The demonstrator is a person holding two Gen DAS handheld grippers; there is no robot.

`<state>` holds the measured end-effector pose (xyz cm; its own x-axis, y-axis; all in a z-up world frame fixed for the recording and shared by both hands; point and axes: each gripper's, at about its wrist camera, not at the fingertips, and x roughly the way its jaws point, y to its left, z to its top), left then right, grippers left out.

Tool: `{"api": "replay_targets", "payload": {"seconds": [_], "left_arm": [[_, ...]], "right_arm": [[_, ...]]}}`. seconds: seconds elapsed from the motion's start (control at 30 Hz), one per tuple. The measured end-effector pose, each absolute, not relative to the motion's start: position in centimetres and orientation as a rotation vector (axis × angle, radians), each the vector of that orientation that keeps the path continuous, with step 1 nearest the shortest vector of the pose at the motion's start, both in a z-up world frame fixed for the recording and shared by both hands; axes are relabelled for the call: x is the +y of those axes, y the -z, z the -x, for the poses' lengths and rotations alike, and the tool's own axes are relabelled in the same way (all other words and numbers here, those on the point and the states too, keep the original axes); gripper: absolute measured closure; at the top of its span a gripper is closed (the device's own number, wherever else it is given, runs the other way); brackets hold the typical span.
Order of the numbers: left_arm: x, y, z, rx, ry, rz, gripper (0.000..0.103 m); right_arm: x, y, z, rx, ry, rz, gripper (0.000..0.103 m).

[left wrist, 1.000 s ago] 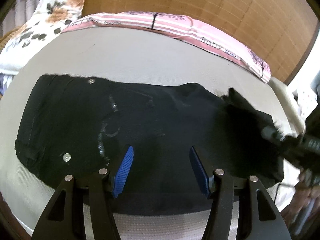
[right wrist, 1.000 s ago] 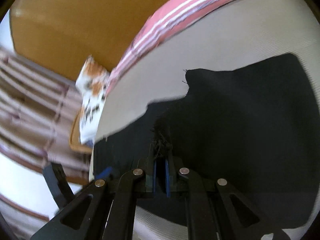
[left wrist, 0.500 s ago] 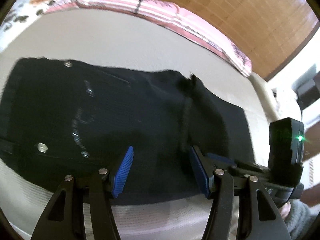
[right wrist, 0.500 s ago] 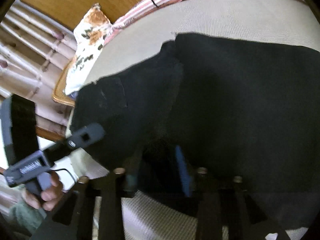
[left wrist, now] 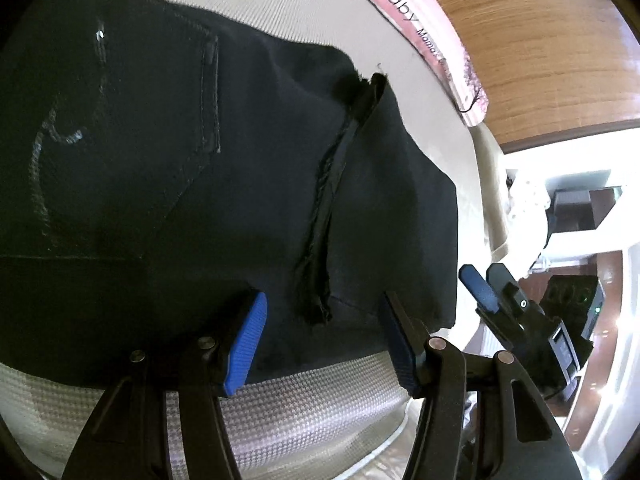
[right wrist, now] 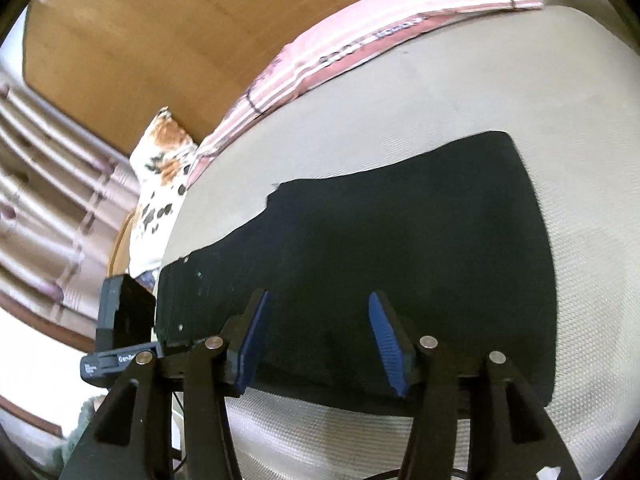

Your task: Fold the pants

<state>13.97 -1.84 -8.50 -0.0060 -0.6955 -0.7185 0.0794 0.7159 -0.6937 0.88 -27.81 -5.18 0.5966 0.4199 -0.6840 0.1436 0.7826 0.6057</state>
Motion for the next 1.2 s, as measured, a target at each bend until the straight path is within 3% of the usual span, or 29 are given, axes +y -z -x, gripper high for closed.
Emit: {"api": "replay_targets", "payload": {"seconds": [0.13, 0.33, 0.37, 0.43, 0.53, 0.83, 1.2], "left_arm": [[-2.5, 9.1, -14.5, 1.506, 0.688, 0.585, 0.058], [-4.1, 9.7, -15.2, 1.536, 0.706, 0.616, 0.063], [-4.3, 9.8, -15.3, 1.535, 0.706, 0.612, 0.066], [-4.7, 9.9, -15.2, 1.530, 0.699, 0.590, 0.084], [-4.9, 9.9, -15.0, 1.503, 0.678, 0.571, 0.094], [-4.0, 4.0, -12.4, 1.290, 0.703, 0.419, 0.095], [-4.5, 7.5, -11.7, 1.377, 0.592, 0.248, 0.093]], "right_arm": [[-28.2, 5.8, -1.1, 0.936, -0.159, -0.703, 0.053], [-28.7, 5.9, -1.0, 0.935, -0.147, -0.721, 0.053], [-28.8, 5.9, -1.1, 0.935, -0.145, -0.726, 0.053], [-29.1, 6.2, -1.1, 0.938, -0.135, -0.736, 0.053], [-29.6, 6.7, -1.2, 0.952, -0.109, -0.750, 0.052], [-30.5, 7.5, -1.5, 0.981, -0.052, -0.755, 0.052], [-28.8, 9.5, -2.4, 1.084, -0.013, -0.644, 0.054]]}}
